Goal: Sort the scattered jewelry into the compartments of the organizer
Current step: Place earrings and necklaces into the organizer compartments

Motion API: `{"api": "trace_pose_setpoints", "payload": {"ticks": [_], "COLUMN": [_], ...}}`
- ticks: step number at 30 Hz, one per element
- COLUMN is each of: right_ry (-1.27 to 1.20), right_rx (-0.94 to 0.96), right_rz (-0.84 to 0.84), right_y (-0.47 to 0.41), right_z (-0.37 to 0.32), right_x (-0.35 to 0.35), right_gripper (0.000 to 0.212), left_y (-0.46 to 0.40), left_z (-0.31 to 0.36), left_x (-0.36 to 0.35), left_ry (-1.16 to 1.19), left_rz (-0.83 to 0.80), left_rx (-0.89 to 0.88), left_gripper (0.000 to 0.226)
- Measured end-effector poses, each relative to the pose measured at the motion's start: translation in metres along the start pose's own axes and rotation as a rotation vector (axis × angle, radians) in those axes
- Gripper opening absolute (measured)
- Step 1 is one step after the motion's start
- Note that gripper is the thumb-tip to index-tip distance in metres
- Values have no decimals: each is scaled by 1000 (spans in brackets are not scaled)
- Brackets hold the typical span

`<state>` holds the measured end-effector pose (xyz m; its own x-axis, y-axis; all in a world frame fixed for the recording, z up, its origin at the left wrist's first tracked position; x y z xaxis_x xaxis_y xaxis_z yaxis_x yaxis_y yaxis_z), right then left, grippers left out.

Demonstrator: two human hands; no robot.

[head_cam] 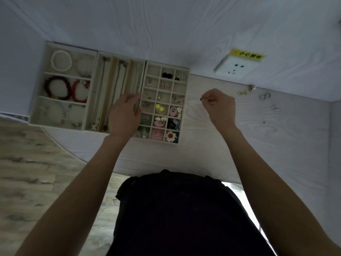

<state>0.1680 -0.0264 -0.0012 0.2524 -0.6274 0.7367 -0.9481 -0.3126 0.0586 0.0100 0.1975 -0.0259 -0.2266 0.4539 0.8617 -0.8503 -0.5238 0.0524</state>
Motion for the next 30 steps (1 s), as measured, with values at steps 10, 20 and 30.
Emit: {"api": "trace_pose_setpoints", "payload": {"ticks": [10, 20, 30], "right_ry": [256, 240, 608], "right_rx": [171, 126, 313], "right_rz": [-55, -31, -236], "right_y": [-56, -63, -76], "right_z": [-45, -43, -58], "right_x": [-45, -41, -52], "right_gripper": [16, 21, 23], "left_y": [0, 0, 1], "left_z": [-4, -3, -3], "left_x": [-1, -1, 0], "left_ry": [21, 41, 60], "left_rz": [-2, 10, 20], "left_rx": [-1, -26, -40], "left_gripper": [43, 42, 42]}}
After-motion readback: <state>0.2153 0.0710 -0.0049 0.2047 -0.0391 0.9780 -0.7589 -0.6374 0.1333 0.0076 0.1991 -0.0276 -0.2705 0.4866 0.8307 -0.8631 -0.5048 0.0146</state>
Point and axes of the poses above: each hand's wrist, its own y-axis away from the middle knuckle, its own x-axis out of the back of the hand, z = x × y, the point moved 4 cm from there along -y, towards the middle knuckle, and after that the axes turned 3 degrees about z, right-handed, at the moved point
